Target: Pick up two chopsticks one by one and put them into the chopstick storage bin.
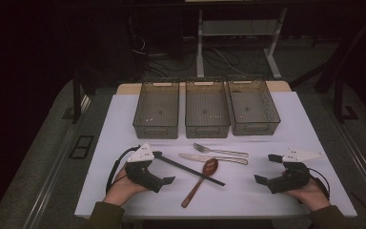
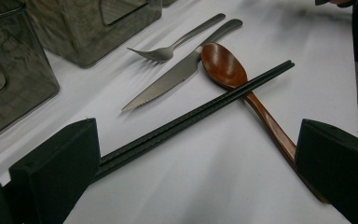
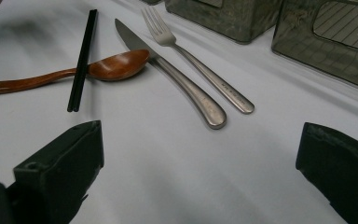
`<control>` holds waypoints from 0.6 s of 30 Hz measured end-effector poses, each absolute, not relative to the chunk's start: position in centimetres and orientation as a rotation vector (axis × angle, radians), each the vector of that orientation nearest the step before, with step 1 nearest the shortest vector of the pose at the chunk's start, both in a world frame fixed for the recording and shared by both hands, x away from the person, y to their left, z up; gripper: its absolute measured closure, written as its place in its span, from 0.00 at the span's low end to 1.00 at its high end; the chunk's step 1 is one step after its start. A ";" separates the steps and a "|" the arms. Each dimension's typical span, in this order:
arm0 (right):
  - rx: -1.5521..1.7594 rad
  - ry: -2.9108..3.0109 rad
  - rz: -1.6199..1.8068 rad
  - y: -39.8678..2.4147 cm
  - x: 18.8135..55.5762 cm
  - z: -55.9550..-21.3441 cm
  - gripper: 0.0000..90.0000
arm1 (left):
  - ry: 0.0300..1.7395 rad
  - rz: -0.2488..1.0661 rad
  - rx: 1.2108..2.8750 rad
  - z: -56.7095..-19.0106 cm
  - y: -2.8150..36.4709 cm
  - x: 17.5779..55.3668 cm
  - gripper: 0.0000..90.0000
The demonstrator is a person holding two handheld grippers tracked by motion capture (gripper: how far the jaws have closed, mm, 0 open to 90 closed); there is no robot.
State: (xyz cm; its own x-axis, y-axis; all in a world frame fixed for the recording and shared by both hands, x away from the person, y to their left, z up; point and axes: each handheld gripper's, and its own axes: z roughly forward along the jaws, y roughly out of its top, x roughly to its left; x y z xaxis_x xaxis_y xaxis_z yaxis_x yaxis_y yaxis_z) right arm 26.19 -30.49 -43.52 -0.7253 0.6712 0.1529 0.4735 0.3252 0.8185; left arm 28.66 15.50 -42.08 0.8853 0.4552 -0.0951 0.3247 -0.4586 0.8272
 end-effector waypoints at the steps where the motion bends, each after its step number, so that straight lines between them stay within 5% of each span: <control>1: 1.042 2.375 1.349 -30.5 26.2 -43.5 0.00 | 0.556 0.171 2.094 -42.0 15.4 28.7 0.00; 18: 1.051 2.380 1.341 -30.5 26.3 -43.7 0.00 | 0.436 0.099 2.159 -42.1 13.2 30.8 0.19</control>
State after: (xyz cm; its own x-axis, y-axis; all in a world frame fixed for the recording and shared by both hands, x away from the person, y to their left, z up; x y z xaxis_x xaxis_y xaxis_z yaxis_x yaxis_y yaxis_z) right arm 26.28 -30.47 -43.66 -0.7220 0.6750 0.1519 0.4797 0.3302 0.8129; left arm 30.82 13.17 -42.13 0.9344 0.3448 -0.0892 0.2722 -0.5297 0.8033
